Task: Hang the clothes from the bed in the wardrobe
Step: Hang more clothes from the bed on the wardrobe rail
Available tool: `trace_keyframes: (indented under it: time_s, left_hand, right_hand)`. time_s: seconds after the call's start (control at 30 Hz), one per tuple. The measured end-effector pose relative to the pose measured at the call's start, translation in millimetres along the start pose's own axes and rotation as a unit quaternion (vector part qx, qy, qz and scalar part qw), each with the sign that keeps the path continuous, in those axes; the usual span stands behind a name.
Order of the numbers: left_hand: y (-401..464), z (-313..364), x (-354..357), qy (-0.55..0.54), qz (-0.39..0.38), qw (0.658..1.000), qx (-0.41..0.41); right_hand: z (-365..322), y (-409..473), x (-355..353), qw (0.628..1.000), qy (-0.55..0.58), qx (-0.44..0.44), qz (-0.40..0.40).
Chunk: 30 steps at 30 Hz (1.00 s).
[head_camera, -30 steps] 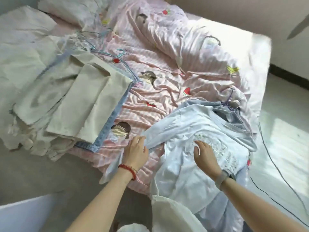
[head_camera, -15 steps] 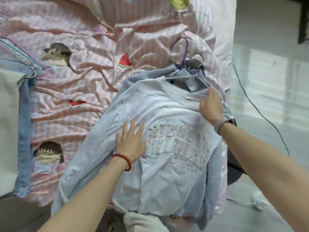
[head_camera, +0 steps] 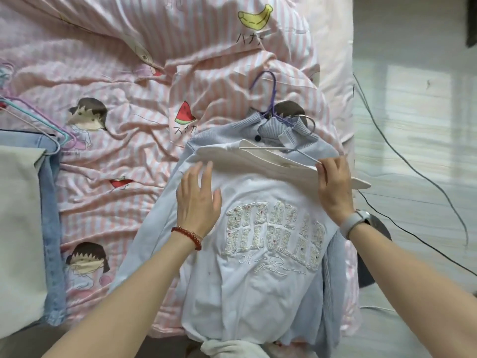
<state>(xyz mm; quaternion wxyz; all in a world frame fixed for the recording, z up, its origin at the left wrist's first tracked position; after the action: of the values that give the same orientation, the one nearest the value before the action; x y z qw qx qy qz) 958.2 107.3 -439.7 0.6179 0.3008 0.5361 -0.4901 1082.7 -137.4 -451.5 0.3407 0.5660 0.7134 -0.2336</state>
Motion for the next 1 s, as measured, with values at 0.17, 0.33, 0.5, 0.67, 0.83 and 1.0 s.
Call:
trace_keyframes:
  time_s: [0.17,0.33,0.5,0.67,0.83,1.0]
  left_hand:
    - [49,29,-26,0.054,-0.017,0.996,0.063]
    - [25,16,-44,-0.029,-0.05,0.997,0.056]
    - [-62,-44,-64,-0.061,0.005,0.995,-0.075]
    - [-149,-126,-102,-0.045,0.069,0.978,-0.194]
    - [-250,-184,-135,-0.016,0.134,0.94,-0.313]
    - [-376,-228,-160,-0.005,0.216,0.859,-0.465]
  right_hand:
    - [-24,2,-29,0.997,0.037,-0.042,0.053]
    - [-50,15,-36,0.997,0.025,-0.062,0.043]
    - [-94,1,1,0.986,0.011,-0.12,-0.112]
    - [-153,-36,48,0.949,0.001,-0.208,-0.235]
    - [-240,-74,91,0.9,-0.013,-0.314,-0.301]
    - [-365,-142,116,0.808,0.031,-0.479,-0.342]
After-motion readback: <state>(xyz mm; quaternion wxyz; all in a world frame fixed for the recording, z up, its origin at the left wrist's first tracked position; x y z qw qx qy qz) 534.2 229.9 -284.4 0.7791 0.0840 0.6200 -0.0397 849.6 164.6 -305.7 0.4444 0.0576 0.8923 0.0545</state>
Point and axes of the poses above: each hand's wrist, its own y-axis towards the middle knuckle, its own x-axis out of the palm, z = x × y, the point moved 4 cm from there along y, towards the middle knuckle, and after that the axes turned 8 degrees about y, right-handed, at the moved point
